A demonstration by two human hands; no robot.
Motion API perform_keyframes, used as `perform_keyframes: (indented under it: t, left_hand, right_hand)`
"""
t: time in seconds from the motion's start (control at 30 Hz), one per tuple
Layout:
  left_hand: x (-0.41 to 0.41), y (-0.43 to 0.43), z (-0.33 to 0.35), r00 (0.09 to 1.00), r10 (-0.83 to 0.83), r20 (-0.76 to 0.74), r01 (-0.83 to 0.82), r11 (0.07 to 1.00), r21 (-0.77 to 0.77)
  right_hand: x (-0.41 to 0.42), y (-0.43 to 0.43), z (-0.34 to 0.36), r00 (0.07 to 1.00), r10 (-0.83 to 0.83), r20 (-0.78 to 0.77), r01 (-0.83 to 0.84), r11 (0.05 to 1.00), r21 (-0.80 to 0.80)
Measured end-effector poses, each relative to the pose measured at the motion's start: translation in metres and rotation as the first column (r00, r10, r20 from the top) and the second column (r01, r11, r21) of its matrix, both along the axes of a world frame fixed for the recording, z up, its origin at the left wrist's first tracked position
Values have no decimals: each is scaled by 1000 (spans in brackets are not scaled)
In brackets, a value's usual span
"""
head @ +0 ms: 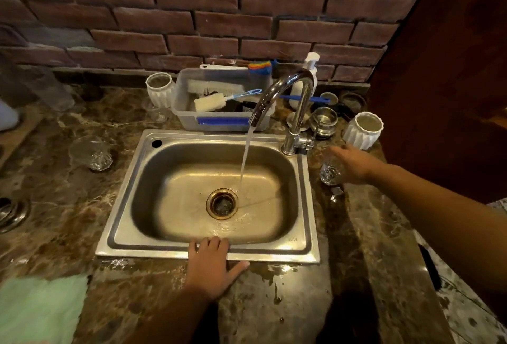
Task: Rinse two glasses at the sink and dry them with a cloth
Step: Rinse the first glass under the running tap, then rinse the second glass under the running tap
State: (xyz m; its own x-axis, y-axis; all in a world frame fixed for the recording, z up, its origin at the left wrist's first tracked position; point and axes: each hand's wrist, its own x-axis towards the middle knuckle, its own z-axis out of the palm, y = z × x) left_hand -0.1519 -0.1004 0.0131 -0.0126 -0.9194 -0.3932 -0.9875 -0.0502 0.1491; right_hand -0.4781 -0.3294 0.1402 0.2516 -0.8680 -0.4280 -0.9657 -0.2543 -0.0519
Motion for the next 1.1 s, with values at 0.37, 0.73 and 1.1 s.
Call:
perform_keyframes:
  t: [0.37, 0.73, 1.1]
  left_hand:
    - [1, -1, -11, 1000, 4, -8, -5, 998, -58]
    - [2, -2, -17, 1000, 6, 15, -4, 995, -100]
    - [2, -11, 2, 999, 24, -36, -21, 995, 94]
  right_hand:
    - [-4, -27, -8, 997, -69, 27, 68, 997, 49]
    - [-8, -21, -26, 997, -80, 11, 80, 997, 18]
    - [11, 16, -21, 985, -174, 10, 174, 971, -167]
